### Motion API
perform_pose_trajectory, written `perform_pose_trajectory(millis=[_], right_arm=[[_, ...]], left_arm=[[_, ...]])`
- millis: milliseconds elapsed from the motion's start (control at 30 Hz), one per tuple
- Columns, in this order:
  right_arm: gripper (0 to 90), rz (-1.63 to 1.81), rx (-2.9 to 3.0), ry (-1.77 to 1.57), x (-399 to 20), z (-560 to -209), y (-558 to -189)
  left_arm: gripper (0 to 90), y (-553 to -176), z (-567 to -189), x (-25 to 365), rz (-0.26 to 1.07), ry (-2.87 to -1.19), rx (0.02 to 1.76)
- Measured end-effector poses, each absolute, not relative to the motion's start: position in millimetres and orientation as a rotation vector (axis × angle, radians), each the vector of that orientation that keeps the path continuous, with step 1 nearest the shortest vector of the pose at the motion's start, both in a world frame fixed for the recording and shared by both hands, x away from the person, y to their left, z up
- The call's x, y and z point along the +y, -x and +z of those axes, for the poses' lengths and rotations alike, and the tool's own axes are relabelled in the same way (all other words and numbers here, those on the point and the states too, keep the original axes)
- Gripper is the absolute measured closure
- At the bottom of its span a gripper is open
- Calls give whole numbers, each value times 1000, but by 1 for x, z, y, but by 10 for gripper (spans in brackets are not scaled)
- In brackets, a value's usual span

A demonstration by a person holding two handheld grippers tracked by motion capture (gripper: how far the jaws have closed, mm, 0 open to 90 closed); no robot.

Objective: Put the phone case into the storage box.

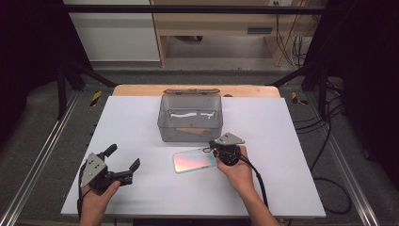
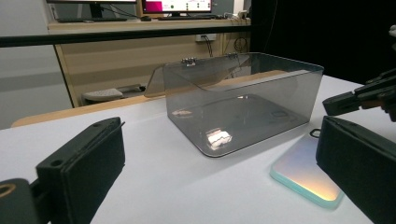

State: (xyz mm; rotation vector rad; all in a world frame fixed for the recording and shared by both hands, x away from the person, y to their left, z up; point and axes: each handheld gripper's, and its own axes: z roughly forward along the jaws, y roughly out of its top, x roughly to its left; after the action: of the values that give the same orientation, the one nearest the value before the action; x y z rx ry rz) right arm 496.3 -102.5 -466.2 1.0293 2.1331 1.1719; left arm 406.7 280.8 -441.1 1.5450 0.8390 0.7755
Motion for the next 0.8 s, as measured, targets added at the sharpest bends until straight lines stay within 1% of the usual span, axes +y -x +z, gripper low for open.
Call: perform_pose_trajectory(millis=[267,800], right_arm=[[900,1095,2184,-971,-88,-473,-507],[900,1009,2262,-918,-76,-483,-522]], left_arm=[[16,-406,-441,280,775,-1549,832],[17,-405,-441,280,777,-1557,823]])
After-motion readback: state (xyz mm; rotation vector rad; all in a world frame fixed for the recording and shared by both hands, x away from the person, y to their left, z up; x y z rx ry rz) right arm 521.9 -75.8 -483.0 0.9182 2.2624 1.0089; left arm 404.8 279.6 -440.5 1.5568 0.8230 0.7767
